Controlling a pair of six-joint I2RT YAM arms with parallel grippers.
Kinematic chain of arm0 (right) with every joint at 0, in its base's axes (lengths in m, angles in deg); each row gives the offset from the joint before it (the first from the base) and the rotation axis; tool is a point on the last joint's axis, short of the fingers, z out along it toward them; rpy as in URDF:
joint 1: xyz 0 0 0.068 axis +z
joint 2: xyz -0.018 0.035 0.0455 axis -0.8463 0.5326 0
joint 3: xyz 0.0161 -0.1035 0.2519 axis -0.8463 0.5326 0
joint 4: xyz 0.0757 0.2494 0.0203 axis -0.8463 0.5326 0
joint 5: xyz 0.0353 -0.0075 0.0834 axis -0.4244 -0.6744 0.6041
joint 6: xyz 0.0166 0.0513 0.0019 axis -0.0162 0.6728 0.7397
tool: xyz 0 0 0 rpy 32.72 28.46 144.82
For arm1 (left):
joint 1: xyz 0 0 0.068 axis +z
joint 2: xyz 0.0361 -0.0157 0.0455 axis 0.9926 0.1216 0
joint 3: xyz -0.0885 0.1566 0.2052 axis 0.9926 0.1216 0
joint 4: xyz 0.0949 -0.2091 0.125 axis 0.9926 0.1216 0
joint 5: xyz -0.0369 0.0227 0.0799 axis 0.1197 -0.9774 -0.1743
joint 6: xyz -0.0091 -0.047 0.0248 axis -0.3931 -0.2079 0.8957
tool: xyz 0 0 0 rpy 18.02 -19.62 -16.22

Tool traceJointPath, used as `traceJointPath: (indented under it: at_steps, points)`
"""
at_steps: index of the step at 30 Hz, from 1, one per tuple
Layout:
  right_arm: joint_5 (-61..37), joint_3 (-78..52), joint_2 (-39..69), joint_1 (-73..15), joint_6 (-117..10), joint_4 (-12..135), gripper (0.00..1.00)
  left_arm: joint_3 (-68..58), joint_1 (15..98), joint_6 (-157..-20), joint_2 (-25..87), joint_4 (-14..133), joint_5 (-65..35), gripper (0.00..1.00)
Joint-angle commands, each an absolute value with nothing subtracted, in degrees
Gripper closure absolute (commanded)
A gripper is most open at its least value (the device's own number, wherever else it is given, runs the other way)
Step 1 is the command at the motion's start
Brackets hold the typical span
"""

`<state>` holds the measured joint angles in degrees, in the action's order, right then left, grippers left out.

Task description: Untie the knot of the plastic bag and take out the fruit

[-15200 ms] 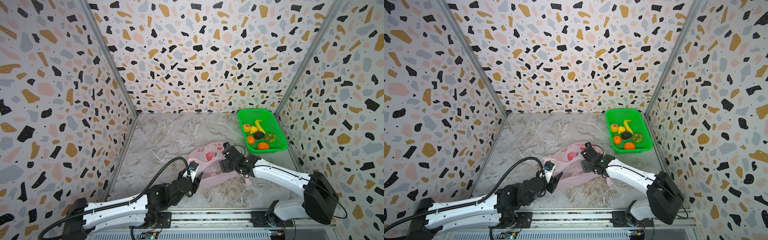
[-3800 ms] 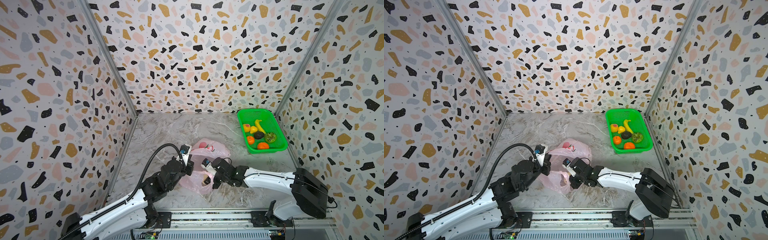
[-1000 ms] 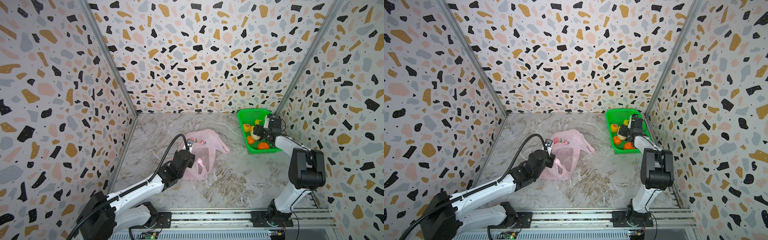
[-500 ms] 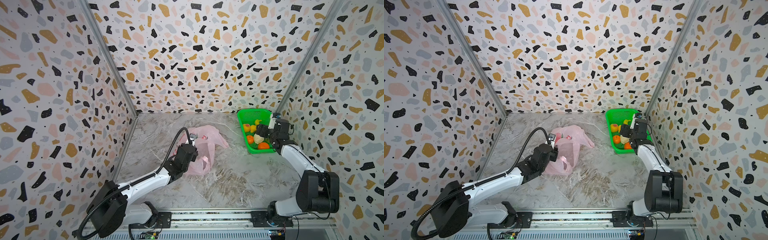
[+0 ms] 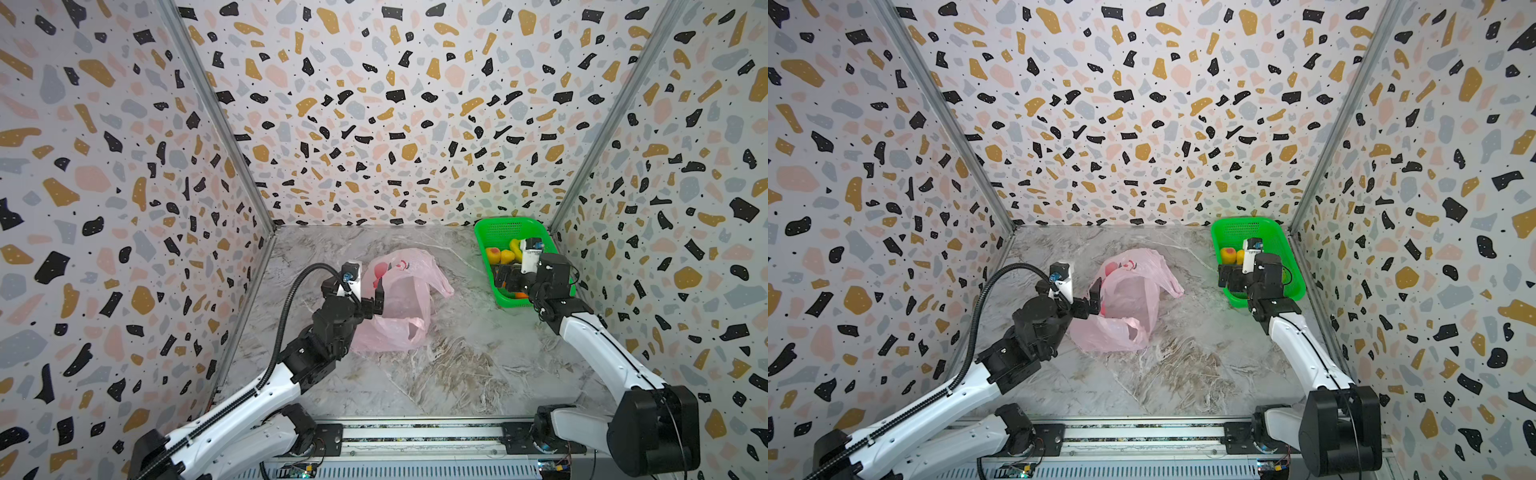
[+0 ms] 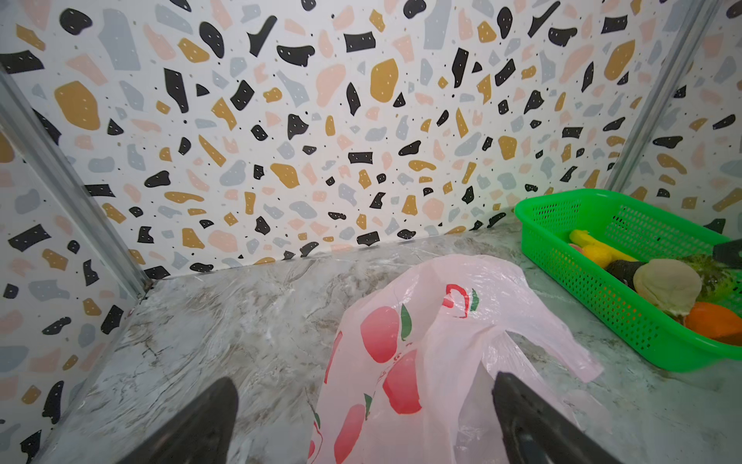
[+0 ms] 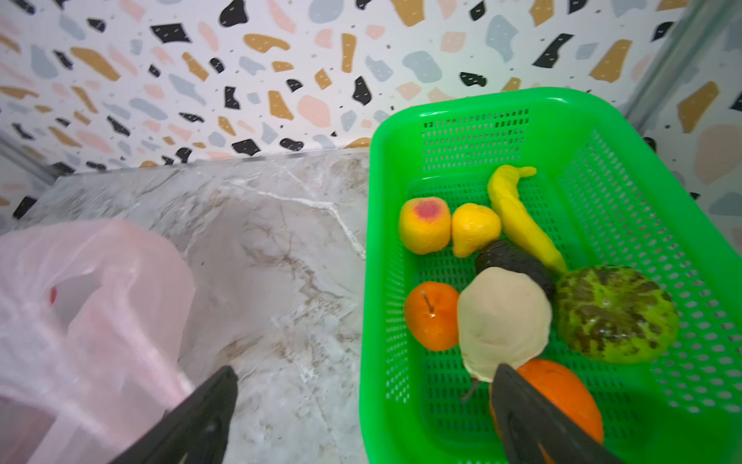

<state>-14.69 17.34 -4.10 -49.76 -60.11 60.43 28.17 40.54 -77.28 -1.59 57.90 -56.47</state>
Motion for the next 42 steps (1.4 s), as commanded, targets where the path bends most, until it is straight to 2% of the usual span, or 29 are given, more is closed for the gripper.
traceJointPath:
  at_steps: [1,8,15,23,30,35,42]
  points:
    - [-14.2,19.8,-6.0,-47.6,-63.4,60.1,0.01,30.5,40.9,-78.2,-3.6,60.7,-59.7,0.0]
    - [-14.0,24.9,-7.9,-45.7,-65.8,54.9,0.01,36.8,42.1,-80.4,-16.3,64.5,-67.4,0.01]
    - [-15.5,28.1,-6.9,-45.6,-68.4,49.2,0.01,45.1,48.0,-79.4,-19.0,59.3,-71.8,0.0]
    - [-16.2,34.3,-5.8,-48.9,-69.8,37.2,0.01,50.8,60.5,-77.4,-9.0,42.7,-63.8,0.0]
    - [-13.1,40.2,-2.7,-55.6,-69.1,24.9,0.01,57.2,64.9,-73.1,-1.4,26.5,-62.0,0.0]
    - [-14.7,44.4,0.6,-56.2,-71.7,14.9,0.01,61.2,66.4,-70.6,3.1,14.3,-61.4,0.0]
    - [-14.9,47.7,5.2,-57.3,-71.9,4.7,0.01,63.0,67.9,-71.6,7.1,7.8,-58.4,0.01]
